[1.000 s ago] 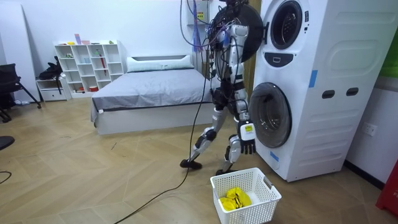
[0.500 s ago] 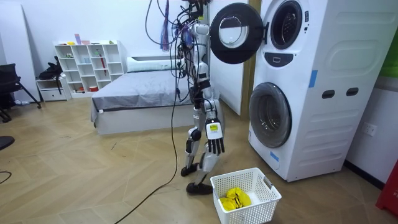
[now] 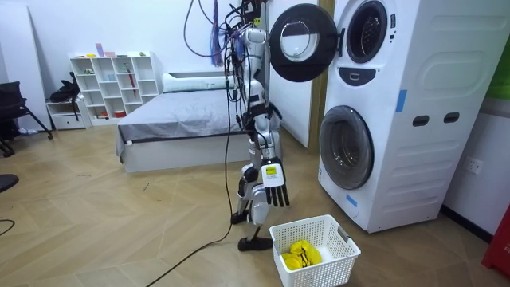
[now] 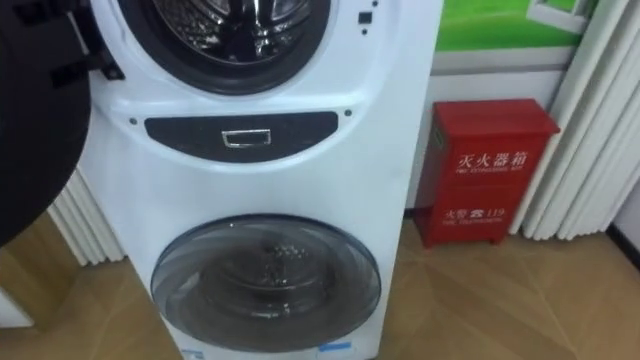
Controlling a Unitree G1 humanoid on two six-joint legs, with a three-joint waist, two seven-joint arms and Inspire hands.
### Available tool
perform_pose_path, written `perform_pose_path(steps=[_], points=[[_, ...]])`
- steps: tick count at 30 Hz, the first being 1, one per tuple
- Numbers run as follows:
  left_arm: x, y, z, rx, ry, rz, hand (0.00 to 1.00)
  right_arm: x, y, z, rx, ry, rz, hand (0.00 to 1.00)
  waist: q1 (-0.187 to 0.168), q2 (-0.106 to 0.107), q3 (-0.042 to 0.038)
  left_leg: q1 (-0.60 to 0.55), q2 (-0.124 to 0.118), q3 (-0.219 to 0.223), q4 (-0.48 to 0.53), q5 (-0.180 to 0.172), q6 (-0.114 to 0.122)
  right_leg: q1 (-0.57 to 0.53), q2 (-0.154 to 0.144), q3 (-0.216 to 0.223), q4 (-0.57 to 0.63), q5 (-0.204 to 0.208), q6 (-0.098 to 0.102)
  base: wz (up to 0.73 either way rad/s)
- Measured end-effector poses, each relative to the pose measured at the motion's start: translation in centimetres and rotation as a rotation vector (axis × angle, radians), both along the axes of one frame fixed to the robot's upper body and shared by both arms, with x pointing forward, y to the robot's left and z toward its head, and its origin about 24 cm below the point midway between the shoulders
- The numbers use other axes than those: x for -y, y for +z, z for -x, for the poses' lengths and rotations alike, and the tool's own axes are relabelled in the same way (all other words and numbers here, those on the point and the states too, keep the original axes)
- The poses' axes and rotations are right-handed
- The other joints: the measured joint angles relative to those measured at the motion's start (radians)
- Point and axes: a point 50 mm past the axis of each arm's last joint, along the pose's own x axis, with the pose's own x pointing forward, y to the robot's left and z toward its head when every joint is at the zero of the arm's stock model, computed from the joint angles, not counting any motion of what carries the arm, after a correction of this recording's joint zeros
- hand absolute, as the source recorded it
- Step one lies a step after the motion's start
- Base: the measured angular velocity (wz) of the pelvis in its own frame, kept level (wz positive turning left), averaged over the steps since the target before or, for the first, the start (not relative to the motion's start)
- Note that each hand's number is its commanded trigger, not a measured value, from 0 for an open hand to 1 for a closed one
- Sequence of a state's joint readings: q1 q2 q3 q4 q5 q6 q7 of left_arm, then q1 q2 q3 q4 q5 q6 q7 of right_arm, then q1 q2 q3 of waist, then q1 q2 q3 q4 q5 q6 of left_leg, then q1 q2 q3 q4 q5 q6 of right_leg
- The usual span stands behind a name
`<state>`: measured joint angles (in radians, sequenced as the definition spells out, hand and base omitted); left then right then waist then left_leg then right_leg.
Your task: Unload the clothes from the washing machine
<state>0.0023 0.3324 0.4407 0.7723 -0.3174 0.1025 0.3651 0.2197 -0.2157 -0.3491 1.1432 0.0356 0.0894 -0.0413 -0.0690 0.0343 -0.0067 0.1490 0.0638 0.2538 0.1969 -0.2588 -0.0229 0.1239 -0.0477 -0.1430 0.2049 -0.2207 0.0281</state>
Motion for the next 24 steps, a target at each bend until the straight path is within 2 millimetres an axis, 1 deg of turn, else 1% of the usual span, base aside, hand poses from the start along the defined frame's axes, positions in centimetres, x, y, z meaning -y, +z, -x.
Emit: perform_pose_path(steps=[2,3,4,5,6,7,8,9,10,11,12,13,15,17,18,20,22,24], points=[[-2.1,3.1,-1.7,0.089,0.016,-0.094,0.0,0.4,0.2,-0.1,0.018,-0.009,0.014,0.0,0.016,0.022,0.0023,-0.003,-0.002,-0.01,-0.007,0.001,-0.001,-0.004,0.001,-0.002,0.0,0.0,0.0,0.08],[-2.5,3.6,-1.9,0.107,0.022,-0.108,0.0,0.5,0.3,0.0,0.015,-0.014,0.015,0.0,0.022,0.027,-0.0005,-0.003,-0.002,-0.01,-0.011,0.002,-0.002,-0.004,0.001,-0.002,0.0,0.0,0.0,0.04],[-3.2,4.9,-2.3,0.153,0.042,-0.132,0.0,0.6,0.3,0.3,0.014,-0.026,0.017,0.0,0.029,0.041,-0.0058,-0.004,-0.003,-0.016,-0.01,0.002,-0.002,-0.003,0.0,-0.011,-0.001,0.0,0.0,0.05],[-3.5,5.6,-2.6,0.181,0.055,-0.146,0.0,0.6,0.3,0.3,0.014,-0.033,0.016,0.0,0.036,0.046,-0.0061,-0.002,-0.004,-0.019,-0.01,0.002,-0.002,-0.003,0.0,-0.013,-0.001,0.0,0.0,0.04],[-4.2,7.2,-3.0,0.245,0.081,-0.176,0.0,0.5,0.3,0.4,0.012,-0.038,0.014,0.0,0.051,0.053,-0.0048,-0.003,-0.004,-0.024,-0.01,0.002,-0.002,-0.004,0.0,-0.014,-0.001,0.0,0.0,0.08],[-5.1,8.5,-3.1,0.288,0.107,-0.205,0.0,0.5,0.3,0.4,0.017,-0.036,0.015,0.0,0.056,0.056,-0.0035,-0.005,-0.006,-0.04,-0.009,0.003,-0.002,-0.003,-0.001,-0.024,-0.002,0.0,0.0,0.11],[-5.5,9.1,-3.1,0.304,0.122,-0.213,0.0,0.5,0.4,0.4,0.02,-0.035,0.017,0.0,0.056,0.059,-0.004,-0.006,-0.006,-0.047,-0.01,0.003,-0.003,-0.003,-0.001,-0.026,-0.002,0.0,0.0,0.15],[-6.3,9.9,-2.8,0.332,0.158,-0.225,0.0,0.6,0.4,0.5,0.025,-0.044,0.021,0.0,0.062,0.064,-0.0064,-0.006,-0.006,-0.055,-0.011,0.003,-0.003,-0.002,0.0,-0.027,-0.003,0.0,0.0,0.03],[-6.9,10.5,-2.6,0.34,0.189,-0.232,0.0,0.7,0.5,0.6,0.026,-0.055,0.025,0.0,0.076,0.073,-0.0111,-0.004,-0.007,-0.065,-0.011,0.003,-0.003,-0.002,0.0,-0.027,-0.004,0.0,0.0,-0.04],[-7.2,10.7,-2.3,0.345,0.204,-0.233,0.0,0.8,0.5,0.6,0.027,-0.059,0.026,0.0,0.081,0.076,-0.0115,-0.003,-0.007,-0.068,-0.012,0.003,-0.003,-0.002,0.0,-0.027,-0.004,0.0,0.0,-0.09],[-7.6,11.2,-2.1,0.354,0.227,-0.242,0.0,0.8,0.5,0.8,0.025,-0.068,0.028,0.0,0.097,0.076,-0.0113,-0.003,-0.007,-0.07,-0.012,0.003,-0.003,-0.002,0.0,-0.027,-0.004,0.0,0.0,0.0],[-8.1,11.8,-1.8,0.367,0.249,-0.254,0.0,0.8,0.6,1.0,0.022,-0.069,0.03,0.0,0.104,0.077,-0.0118,-0.003,-0.008,-0.087,-0.013,0.003,-0.003,0.0,0.001,-0.029,-0.004,0.0,0.0,0.07],[-8.7,12.7,-1.7,0.381,0.27,-0.274,0.0,0.9,0.6,1.5,0.014,-0.073,0.031,0.0,0.103,0.071,-0.0112,-0.003,-0.009,-0.126,-0.021,0.003,-0.003,0.007,0.003,-0.04,-0.006,0.0,0.0,0.29],[-9.3,13.7,-1.4,0.395,0.293,-0.3,0.0,1.0,0.7,1.7,0.016,-0.091,0.036,0.0,0.106,0.069,-0.0106,-0.005,-0.008,-0.131,-0.028,0.003,-0.003,0.007,0.004,-0.048,-0.012,0.0,0.0,0.18],[-9.7,14.4,-1.3,0.408,0.309,-0.319,0.0,1.2,0.8,1.9,0.019,-0.109,0.042,0.0,0.111,0.064,-0.0119,-0.004,-0.009,-0.131,-0.029,0.003,-0.003,0.01,0.005,-0.05,-0.021,0.0,0.0,0.0],[-9.9,15.8,-1.5,0.439,0.313,-0.357,0.0,1.4,0.9,2.4,0.01,-0.12,0.051,0.0,0.118,0.061,-0.0106,0.001,-0.009,-0.139,-0.03,0.003,-0.003,0.017,0.005,-0.051,-0.02,0.001,0.0,0.05],[-9.9,17.7,-2.6,0.504,0.304,-0.384,0.0,1.5,1.0,3.1,-0.006,-0.123,0.066,0.0,0.133,0.062,-0.0094,0.002,-0.01,-0.15,-0.032,0.003,-0.003,0.02,0.005,-0.051,-0.02,0.001,0.0,0.08],[-10.3,18.9,-2.7,0.523,0.319,-0.413,0.0,1.7,1.1,2.8,0.003,-0.114,0.076,0.0,0.133,0.067,-0.0067,0.002,-0.01,-0.152,-0.032,0.003,-0.003,0.019,0.006,-0.052,-0.021,0.001,0.0,-0.03]])
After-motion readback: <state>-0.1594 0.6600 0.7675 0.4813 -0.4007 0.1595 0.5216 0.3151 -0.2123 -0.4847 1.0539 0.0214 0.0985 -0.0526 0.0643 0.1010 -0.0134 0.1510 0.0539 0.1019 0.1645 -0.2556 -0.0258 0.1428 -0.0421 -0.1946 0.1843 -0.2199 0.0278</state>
